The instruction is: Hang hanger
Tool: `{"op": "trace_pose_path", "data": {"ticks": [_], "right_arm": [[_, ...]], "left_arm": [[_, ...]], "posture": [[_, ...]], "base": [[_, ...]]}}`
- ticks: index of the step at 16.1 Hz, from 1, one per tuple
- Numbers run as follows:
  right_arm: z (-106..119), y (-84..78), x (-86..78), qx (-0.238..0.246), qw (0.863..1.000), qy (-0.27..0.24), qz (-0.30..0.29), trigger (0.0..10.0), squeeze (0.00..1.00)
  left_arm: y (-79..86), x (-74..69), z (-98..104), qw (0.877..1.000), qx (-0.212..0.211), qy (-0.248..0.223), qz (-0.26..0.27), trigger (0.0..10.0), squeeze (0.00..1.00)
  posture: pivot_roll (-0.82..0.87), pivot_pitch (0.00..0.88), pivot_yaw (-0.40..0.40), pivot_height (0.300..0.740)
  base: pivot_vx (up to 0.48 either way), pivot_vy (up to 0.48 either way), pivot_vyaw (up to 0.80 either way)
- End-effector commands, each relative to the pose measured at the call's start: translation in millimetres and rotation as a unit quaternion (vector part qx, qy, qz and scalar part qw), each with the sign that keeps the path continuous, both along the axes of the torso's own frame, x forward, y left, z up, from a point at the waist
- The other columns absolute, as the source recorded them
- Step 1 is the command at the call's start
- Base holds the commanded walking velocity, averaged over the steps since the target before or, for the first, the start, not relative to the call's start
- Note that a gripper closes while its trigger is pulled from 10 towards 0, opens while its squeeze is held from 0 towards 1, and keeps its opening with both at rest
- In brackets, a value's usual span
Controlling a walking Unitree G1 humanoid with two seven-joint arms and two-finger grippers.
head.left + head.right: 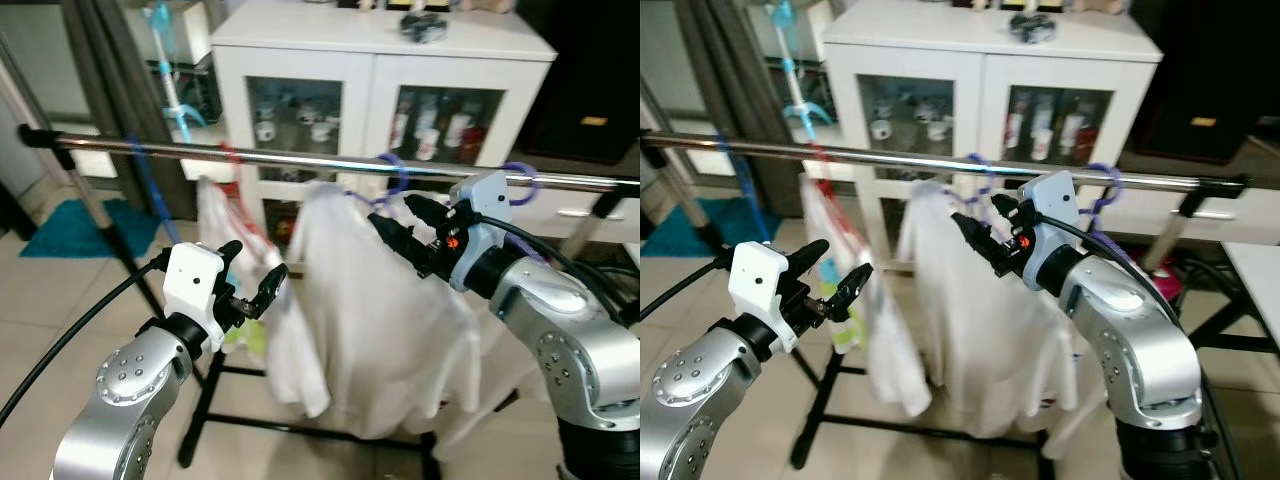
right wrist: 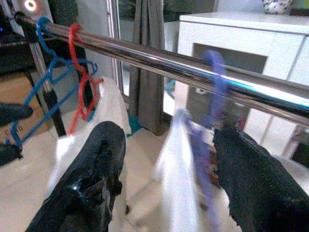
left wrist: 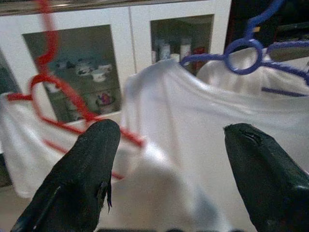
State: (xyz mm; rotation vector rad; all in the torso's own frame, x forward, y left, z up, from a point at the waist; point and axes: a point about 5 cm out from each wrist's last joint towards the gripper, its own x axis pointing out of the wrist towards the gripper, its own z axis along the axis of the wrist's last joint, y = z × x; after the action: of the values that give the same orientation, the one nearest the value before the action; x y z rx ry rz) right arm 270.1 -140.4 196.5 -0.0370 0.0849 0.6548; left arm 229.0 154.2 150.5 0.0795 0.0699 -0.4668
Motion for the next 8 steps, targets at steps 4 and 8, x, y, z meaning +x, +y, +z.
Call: {"op": "trace_pose_path", "data": {"ticks": [4,8], "right_arm": [[3,-13.4,-7.2,-0.022,0.999,-0.012,0.03,10.0,1.0],[6,-26.8,-16.3,-0.061,0.996,-0.008,0.064,10.0,1.0]], "left_arm": [[-9.3,-4.2,3,1.0,0.011,-0.013,-0.024,10.0,0.0],[-9.4,-13.9,1,0.995,0.004,0.007,-0.097,10.0,0.0]], "posture": [[-0.12,0.0,0.02,0.74],[-0.13,0.0,0.028,0.74]], "base": [[0.0,-0.44,0.0],[0.0,0.0,0.0]]}}
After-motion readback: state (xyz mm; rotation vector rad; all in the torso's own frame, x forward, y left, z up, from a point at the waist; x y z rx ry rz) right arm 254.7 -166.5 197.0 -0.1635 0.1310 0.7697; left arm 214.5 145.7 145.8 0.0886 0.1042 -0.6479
